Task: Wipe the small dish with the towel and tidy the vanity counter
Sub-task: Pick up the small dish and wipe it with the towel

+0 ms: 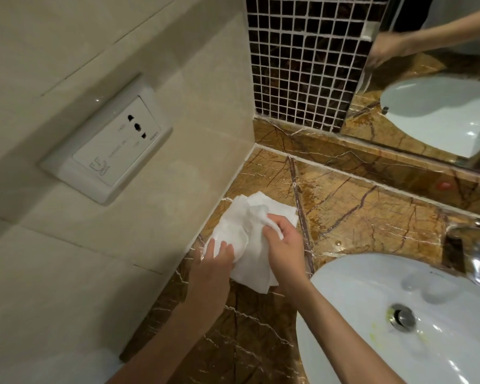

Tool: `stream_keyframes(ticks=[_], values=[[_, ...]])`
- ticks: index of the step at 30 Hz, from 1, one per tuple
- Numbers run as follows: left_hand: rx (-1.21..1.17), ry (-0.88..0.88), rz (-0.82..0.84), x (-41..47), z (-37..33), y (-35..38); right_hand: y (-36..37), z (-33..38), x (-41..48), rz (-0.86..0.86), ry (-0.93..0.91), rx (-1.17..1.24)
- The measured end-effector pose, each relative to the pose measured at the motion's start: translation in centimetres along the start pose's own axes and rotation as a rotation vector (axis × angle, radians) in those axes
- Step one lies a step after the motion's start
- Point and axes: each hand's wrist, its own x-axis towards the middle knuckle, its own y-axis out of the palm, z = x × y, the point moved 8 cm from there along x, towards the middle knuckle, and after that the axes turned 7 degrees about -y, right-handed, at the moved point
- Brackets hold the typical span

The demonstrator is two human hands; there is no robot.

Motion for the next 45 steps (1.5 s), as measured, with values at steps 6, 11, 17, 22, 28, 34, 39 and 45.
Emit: stream_keyframes(ticks=[6, 11, 17, 22, 28, 34, 39, 45], values=[[-0.032, -0.010, -0.014, 0.1, 0.1, 1.1, 0.8, -2.2, -0.4, 0.207, 0.021, -0.154], [-0.851, -0.318, -0.057, -1.1, 2.9, 1.2, 0.2, -3.2, -0.4, 0.258, 0.117, -0.173], [-1.534, -0.791, 0.217, -0.2, 4.2, 3.4, -0.8, -2.9, 0.5, 0.148, 0.100, -0.149], [-1.542, -0.748, 0.177, 0.0, 4.8, 2.5, 1.7, -1.8, 0.0, 0.334, -0.063, -0.345], [-1.446, -0.674, 0.085, 0.0, 4.6, 1.6, 5.0, -3.2, -1.5, 0.470, -0.060, -0.440], [-1.365, -0.517, 0.117, -0.2, 4.1, 1.2, 6.1, -3.4, -2.1, 0.433, -0.106, -0.419], [-1.478, -0.518, 0.178, -0.2, 5.0, 1.8, 4.7, -4.3, -2.9, 0.537, -0.107, -0.480], [-1.441, -0.498, 0.161, -0.6, 4.2, 1.8, 4.6, -4.5, -2.0, 0.581, -0.125, -0.469]])
